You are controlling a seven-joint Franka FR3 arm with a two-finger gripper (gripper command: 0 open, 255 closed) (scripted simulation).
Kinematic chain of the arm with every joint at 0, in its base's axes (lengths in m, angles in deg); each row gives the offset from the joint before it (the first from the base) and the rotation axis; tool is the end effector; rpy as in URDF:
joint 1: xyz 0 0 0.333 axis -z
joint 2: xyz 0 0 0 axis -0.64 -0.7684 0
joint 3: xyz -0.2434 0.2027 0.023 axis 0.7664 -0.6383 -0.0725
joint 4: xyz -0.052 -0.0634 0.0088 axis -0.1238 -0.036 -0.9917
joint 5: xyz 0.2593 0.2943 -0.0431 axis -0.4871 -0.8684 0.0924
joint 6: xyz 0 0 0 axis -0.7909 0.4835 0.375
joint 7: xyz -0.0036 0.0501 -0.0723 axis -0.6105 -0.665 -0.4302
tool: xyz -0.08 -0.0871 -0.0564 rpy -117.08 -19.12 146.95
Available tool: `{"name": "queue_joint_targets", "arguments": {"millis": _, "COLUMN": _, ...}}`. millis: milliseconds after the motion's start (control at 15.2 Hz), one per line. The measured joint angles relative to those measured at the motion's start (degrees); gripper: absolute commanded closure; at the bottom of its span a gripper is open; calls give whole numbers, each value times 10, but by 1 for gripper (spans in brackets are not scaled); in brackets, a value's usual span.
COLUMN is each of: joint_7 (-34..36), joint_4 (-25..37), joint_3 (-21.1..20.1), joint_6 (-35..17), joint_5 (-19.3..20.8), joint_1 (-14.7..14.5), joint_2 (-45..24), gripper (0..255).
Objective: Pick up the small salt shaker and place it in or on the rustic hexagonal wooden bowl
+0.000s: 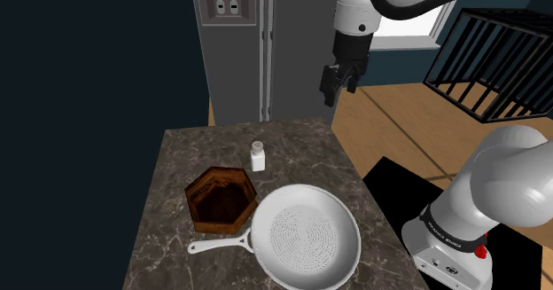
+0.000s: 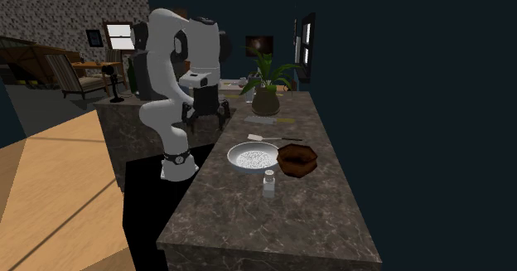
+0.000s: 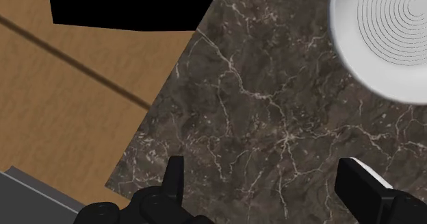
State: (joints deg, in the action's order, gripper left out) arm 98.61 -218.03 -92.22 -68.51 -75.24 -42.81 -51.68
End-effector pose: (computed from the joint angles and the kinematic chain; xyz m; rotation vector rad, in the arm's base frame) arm 0.3599 0.0805 0.4928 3.0892 -0.0680 -0.0474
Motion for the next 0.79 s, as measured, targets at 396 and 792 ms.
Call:
{"name": "queue_joint_targets", "arguments": {"millis": 396, "joint_7": 54, "joint_4": 35, "joint_3": -47, "joint_6": -75, "joint_5": -20, "joint_1": -14, "joint_2": -106, "gripper": 0}}
{"name": "queue_joint_targets", "arguments": {"millis": 792, "joint_7": 108, "joint_4": 83, "joint_3": -86, "joint_6": -145, "joint_5": -17, "joint_1": -24, "joint_2": -219, "gripper": 0}}
